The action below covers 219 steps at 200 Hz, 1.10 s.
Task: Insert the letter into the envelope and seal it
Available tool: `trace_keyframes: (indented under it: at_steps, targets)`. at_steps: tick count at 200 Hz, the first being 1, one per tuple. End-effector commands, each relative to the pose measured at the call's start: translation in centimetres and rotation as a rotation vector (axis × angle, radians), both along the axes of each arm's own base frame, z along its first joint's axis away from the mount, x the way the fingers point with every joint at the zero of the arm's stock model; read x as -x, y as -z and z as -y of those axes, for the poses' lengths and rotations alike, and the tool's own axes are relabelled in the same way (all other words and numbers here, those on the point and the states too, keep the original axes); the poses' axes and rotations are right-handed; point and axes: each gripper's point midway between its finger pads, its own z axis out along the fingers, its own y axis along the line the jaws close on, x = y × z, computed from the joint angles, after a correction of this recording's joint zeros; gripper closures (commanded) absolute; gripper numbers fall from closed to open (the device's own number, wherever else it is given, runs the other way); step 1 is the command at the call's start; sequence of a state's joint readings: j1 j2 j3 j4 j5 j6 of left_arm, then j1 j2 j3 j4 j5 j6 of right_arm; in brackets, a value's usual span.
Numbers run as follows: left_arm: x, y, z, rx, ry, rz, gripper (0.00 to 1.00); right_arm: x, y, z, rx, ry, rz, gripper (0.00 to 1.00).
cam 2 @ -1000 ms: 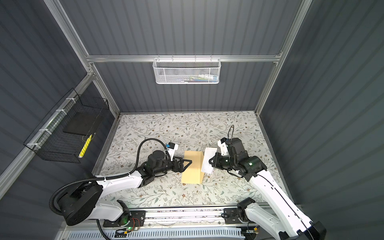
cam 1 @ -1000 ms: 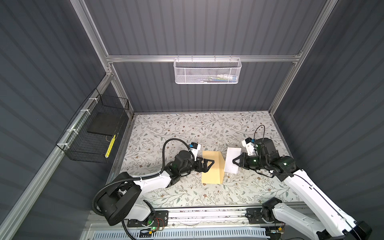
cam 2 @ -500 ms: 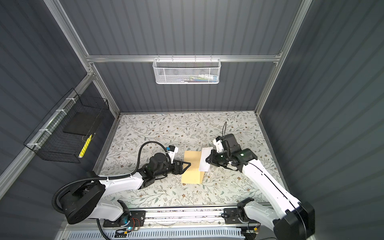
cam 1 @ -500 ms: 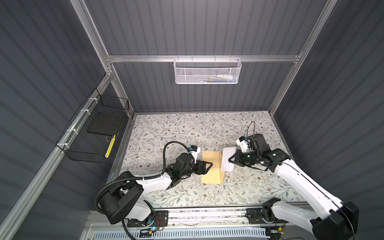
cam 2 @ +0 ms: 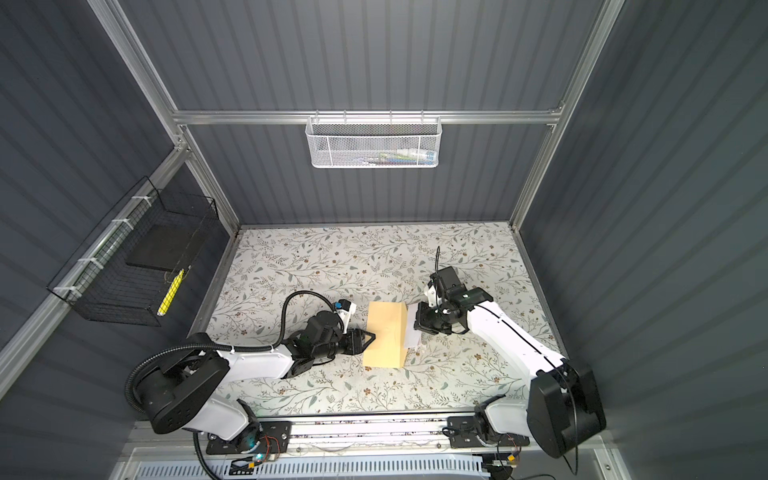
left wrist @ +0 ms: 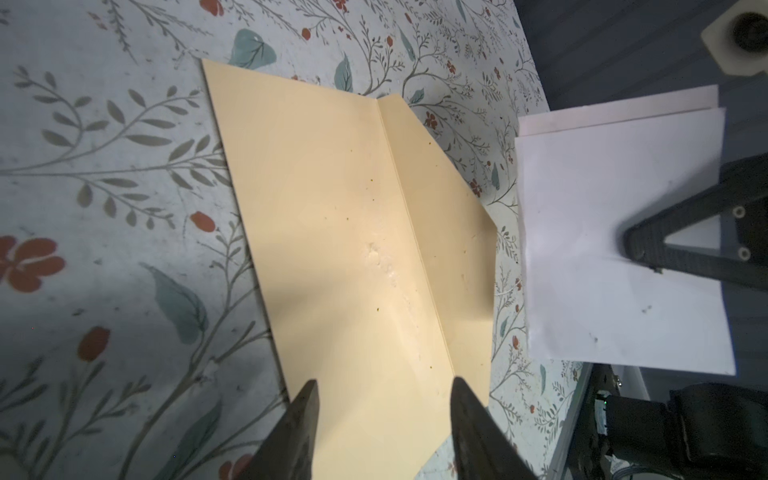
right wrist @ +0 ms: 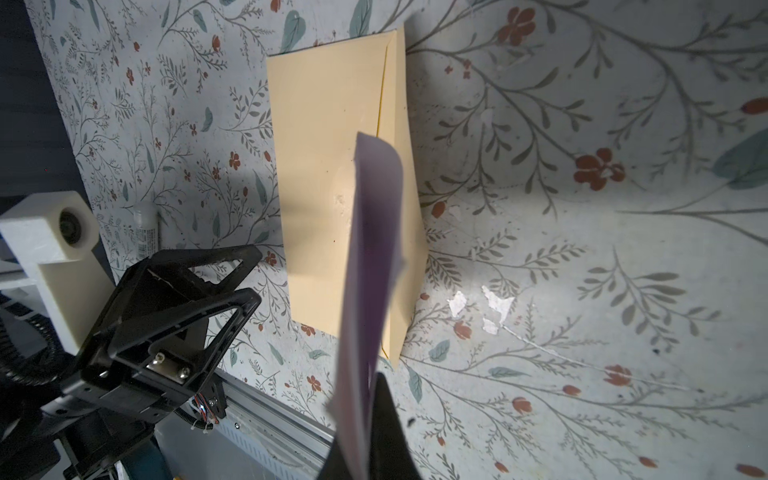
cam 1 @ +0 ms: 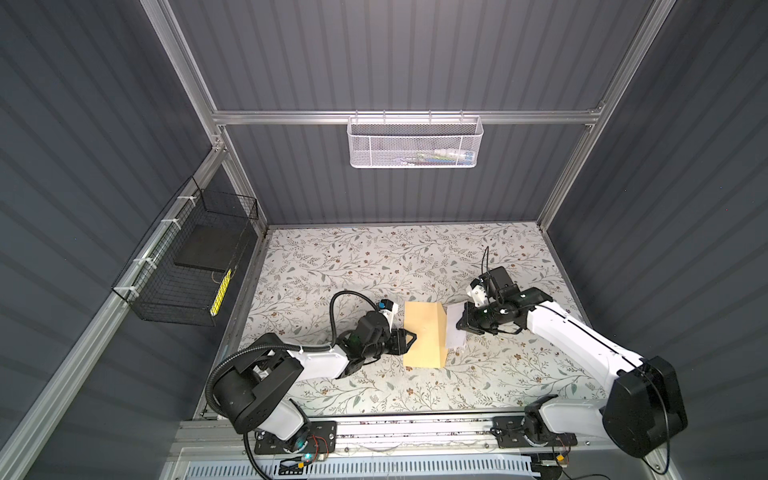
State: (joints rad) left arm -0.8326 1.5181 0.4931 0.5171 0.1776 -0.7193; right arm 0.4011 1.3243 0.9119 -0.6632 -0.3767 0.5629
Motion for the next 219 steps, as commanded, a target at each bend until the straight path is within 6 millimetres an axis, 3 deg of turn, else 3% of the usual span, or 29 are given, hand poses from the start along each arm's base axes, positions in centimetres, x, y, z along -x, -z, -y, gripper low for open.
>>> trace_keyframes:
  at_steps: [1,89,147,219]
  targets:
    - [0.3,1.1,-0.6,-0.024,-0.018,-0.013,0.54,-0.5,0.8,0.1,0.025,-0.022,-0.007,1.0]
    - [0.7,3.9,-2.3,-0.088,-0.067,-0.051,0.75,-0.6,3.5,0.4,0.026,-0.029,-0.076,1.0]
    - [1.2,5.2,-3.9,-0.136,-0.109,-0.069,0.81,-0.4,4.9,0.3,0.02,-0.035,-0.111,1.0]
    - [1.4,6.0,-4.5,-0.158,-0.123,-0.082,0.84,0.3,5.8,0.5,0.017,-0.039,-0.127,1.0]
